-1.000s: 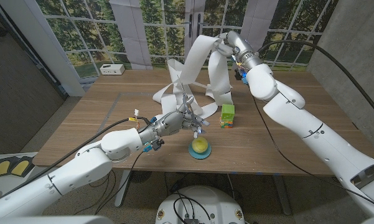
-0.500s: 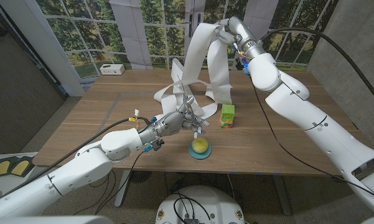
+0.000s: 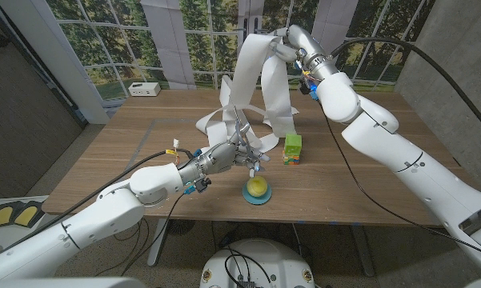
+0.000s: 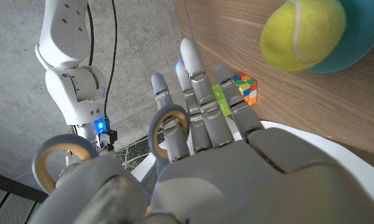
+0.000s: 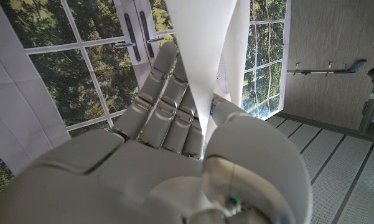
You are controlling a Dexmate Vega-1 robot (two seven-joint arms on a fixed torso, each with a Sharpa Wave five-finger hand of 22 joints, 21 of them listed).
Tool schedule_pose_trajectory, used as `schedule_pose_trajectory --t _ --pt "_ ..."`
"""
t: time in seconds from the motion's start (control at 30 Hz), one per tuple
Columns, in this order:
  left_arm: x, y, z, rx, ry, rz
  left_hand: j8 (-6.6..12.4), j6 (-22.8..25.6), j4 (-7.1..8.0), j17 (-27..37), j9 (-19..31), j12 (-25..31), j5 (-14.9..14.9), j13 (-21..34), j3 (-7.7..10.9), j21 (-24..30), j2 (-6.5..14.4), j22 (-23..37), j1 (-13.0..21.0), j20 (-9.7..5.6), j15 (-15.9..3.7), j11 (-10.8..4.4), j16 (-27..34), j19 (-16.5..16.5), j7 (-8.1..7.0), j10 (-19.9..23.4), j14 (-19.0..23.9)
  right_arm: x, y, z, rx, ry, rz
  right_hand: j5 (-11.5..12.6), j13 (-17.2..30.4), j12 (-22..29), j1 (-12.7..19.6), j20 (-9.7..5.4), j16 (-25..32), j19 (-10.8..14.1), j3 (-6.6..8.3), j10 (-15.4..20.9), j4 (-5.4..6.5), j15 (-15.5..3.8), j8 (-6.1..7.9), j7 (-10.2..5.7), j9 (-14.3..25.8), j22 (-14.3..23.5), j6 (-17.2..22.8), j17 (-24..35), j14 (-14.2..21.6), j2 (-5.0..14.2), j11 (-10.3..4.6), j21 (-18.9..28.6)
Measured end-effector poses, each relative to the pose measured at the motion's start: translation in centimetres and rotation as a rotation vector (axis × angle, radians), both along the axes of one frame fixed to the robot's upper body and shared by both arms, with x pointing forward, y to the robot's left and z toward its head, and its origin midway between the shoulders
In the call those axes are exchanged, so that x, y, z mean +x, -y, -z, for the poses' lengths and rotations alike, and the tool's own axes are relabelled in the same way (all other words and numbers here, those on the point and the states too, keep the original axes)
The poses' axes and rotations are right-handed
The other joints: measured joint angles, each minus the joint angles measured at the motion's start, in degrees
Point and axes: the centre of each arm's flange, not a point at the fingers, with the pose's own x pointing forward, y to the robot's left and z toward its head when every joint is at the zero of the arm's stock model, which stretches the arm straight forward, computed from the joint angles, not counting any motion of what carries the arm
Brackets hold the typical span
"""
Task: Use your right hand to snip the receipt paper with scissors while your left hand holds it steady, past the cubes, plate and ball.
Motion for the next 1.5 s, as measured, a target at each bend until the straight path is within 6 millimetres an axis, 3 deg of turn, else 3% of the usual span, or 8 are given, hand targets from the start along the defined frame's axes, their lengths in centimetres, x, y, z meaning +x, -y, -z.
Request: schedule_pose_trajectory --t 0.37,0.47,0.67,0.83,1.0,1.2,1.37,1.5 --pt "-0.1 0.0 0.1 0.004 -0.001 0.002 0.00 0.00 0.16 0.16 -0.01 0.00 -0.23 -0.14 0.18 -0.22 0.00 0.00 0.00 -0.01 0.01 0.00 0.23 0.01 0.00 0.00 0.01 -0.3 -0.3 1.5 -0.045 0.011 -0.028 -1.81 2.97 1.98 -1.18 0.74 -2.47 -3.40 0.10 -1.40 0.85 1.13 -0.48 -1.56 0.89 0.00 -0.14 1.02 -2.77 -0.23 -0.66 1.33" --pt "-0.2 0.0 0.2 0.003 -0.001 0.001 -0.01 0.00 0.16 0.05 -0.01 0.00 -0.25 -0.14 0.18 -0.22 0.00 0.00 0.00 -0.32 0.01 0.00 0.23 0.32 0.00 0.00 0.01 -0.2 -0.2 1.7 -0.051 0.002 -0.034 -2.27 5.23 3.59 -1.37 0.92 -3.81 -5.15 0.10 -2.05 0.85 1.65 -0.49 -2.18 1.65 -0.03 0.48 1.33 -4.10 -0.42 -1.47 1.85" --pt "-0.3 0.0 0.1 -0.001 0.006 0.003 -0.01 0.00 0.16 0.16 -0.01 0.00 -0.25 -0.15 0.18 -0.22 0.22 0.00 0.22 -0.32 0.02 0.00 0.23 0.32 0.00 0.00 0.02 0.0 -0.1 2.2 -0.080 -0.026 -0.046 -4.61 13.26 7.72 -2.69 1.36 -7.15 -9.95 0.27 -9.27 0.37 2.56 -0.53 -2.83 3.33 -0.65 0.03 2.93 -7.06 -0.04 -2.10 3.22" --pt "-0.4 -0.1 0.1 -0.006 0.010 0.003 0.08 0.00 0.16 0.16 -0.02 0.00 -0.25 -0.14 0.19 -0.22 0.37 0.00 0.37 -0.11 0.10 0.00 0.22 0.53 0.00 0.00 0.10 0.1 0.0 2.4 -0.094 -0.042 -0.059 -7.43 17.11 8.78 -3.62 1.73 -9.62 -14.37 0.35 -15.23 0.49 3.58 -1.46 -4.42 3.49 -1.20 -1.56 4.43 -10.76 0.19 -3.00 4.00" --pt "-0.5 -0.2 0.1 -0.011 0.010 0.003 0.08 0.00 0.16 0.05 -0.02 0.00 -0.24 -0.14 0.19 -0.22 0.37 0.00 0.37 0.00 0.10 0.00 0.22 0.63 0.00 0.00 0.10 0.2 0.0 2.6 -0.099 -0.044 -0.086 -8.57 18.21 9.13 -4.57 1.82 -11.44 -17.09 0.11 -17.39 2.01 4.50 -1.85 -6.00 3.49 -1.72 -3.15 5.08 -13.29 0.17 -4.06 4.12" --pt "-0.6 -0.3 0.0 -0.030 0.004 0.024 0.08 0.00 0.16 0.03 -0.02 0.00 -0.23 -0.14 0.20 -0.43 0.37 0.00 0.37 0.00 0.11 0.00 0.22 0.63 0.00 0.00 0.11 1.1 0.9 3.4 -0.077 -0.045 -0.098 -8.57 19.26 9.84 -6.68 1.90 -12.88 -18.25 -0.55 -18.43 4.65 4.60 -1.85 -7.50 3.49 -2.36 -4.65 5.08 -14.41 0.16 -4.28 4.76" --pt "-0.8 -0.2 -0.1 -0.045 -0.001 0.055 0.07 0.00 0.16 0.16 -0.02 0.00 -0.23 -0.14 0.20 -0.43 0.37 0.00 0.37 0.00 0.11 0.00 0.22 0.63 0.00 0.00 0.11 1.9 1.5 4.1 -0.047 -0.046 -0.117 -8.57 20.16 10.36 -7.24 1.89 -13.27 -18.88 -0.82 -18.88 5.33 4.89 -1.85 -7.70 3.49 -2.78 -4.85 5.31 -14.72 -0.13 -4.39 4.93" --pt "-0.6 -0.3 -0.1 -0.046 -0.003 0.051 0.07 0.00 0.19 0.16 -0.02 0.00 -0.22 0.02 0.16 -0.43 0.37 0.00 0.37 0.00 0.12 0.00 0.22 0.62 0.00 0.00 0.12 1.2 1.3 3.8 -0.040 -0.018 -0.151 -8.53 20.92 11.06 -7.48 1.81 -13.68 -18.95 -1.05 -18.89 5.56 4.89 -1.85 -8.01 3.48 -3.02 -5.17 5.57 -14.72 0.10 -4.40 4.98"
